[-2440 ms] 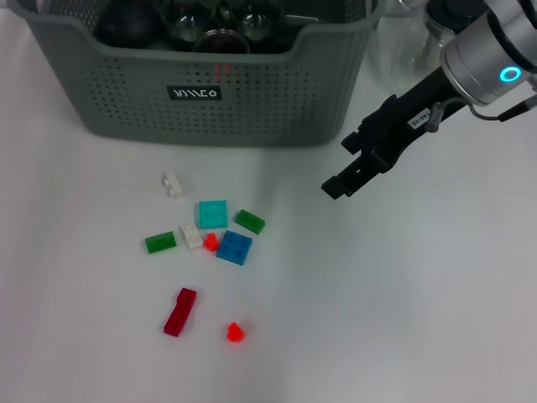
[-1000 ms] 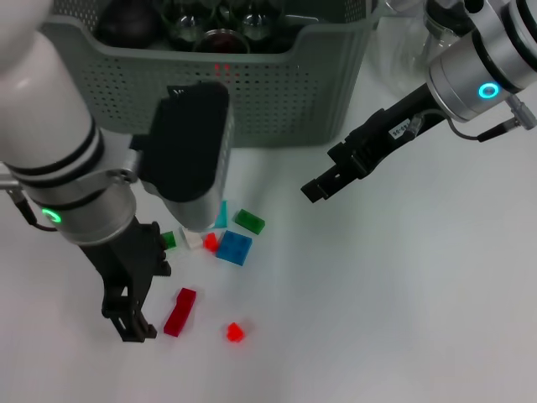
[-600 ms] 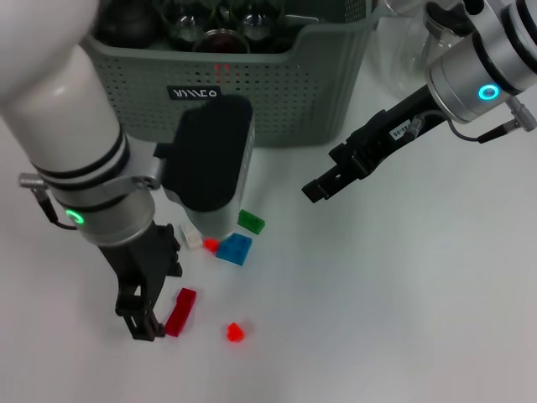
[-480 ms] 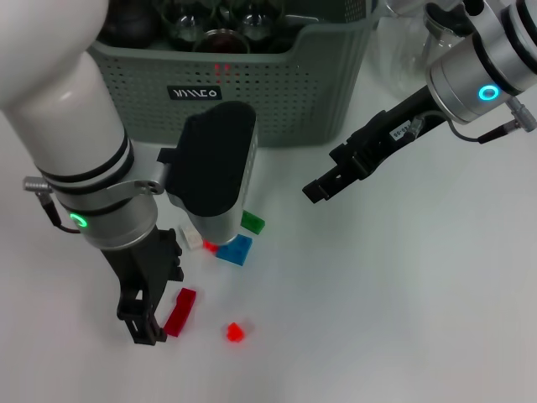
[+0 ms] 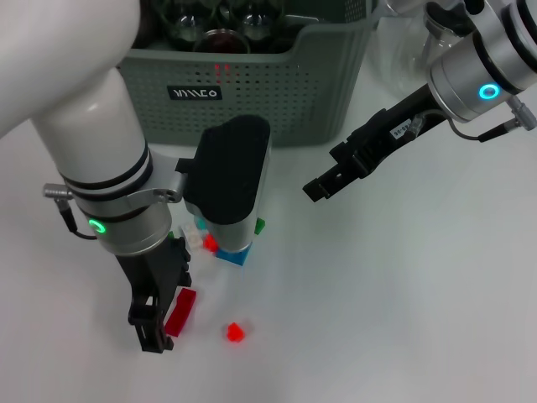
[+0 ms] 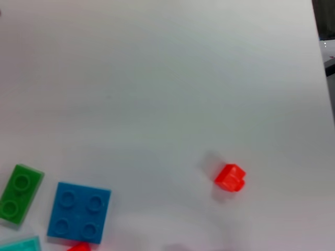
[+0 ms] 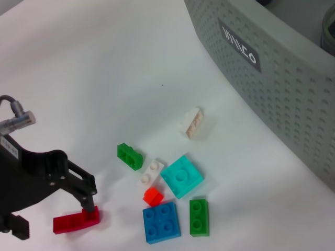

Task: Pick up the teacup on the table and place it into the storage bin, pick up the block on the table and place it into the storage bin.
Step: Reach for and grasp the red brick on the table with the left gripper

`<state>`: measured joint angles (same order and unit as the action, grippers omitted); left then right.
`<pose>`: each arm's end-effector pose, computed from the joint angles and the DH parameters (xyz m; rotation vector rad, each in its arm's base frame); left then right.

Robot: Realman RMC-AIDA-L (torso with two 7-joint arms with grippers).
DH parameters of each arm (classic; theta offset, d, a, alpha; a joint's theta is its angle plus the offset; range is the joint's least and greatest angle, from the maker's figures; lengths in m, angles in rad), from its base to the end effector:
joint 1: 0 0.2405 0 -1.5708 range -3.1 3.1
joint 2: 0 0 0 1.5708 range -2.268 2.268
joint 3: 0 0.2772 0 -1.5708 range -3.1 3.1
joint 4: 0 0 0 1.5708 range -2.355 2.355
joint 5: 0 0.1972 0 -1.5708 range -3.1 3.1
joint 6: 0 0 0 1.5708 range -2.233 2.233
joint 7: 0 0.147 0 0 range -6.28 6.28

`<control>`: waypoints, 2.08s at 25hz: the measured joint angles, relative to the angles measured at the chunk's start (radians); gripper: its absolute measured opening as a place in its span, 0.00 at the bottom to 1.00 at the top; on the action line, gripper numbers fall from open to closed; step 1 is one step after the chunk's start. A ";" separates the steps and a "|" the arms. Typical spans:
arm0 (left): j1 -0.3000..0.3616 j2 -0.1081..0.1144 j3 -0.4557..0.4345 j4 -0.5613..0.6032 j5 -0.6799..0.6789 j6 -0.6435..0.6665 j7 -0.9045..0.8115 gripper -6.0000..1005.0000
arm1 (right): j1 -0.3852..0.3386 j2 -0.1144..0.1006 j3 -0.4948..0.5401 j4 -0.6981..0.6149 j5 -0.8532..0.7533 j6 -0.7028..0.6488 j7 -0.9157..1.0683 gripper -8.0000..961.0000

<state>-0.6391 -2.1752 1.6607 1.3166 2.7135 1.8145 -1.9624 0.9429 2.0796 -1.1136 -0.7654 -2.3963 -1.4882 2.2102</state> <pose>-0.1905 0.2887 -0.0692 2.7927 -0.1079 -1.0343 0.1565 0.3932 -0.0563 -2.9522 0.8814 -0.2323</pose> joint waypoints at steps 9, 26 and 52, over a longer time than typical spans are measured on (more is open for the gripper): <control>-0.015 0.000 0.001 -0.030 -0.015 -0.044 0.001 0.87 | -0.001 -0.005 0.000 0.000 -0.001 0.000 0.001 0.99; -0.008 0.003 -0.008 -0.073 -0.014 -0.067 0.035 0.86 | -0.001 -0.009 0.000 0.000 0.000 0.015 -0.004 0.99; 0.008 0.003 -0.012 -0.099 -0.006 -0.110 0.053 0.84 | 0.003 -0.009 0.000 0.011 0.002 0.017 -0.006 0.99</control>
<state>-0.6306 -2.1720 1.6490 1.2176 2.7080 1.7049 -1.9098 0.9456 2.0710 -1.1136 -0.7546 -2.3946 -1.4712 2.2043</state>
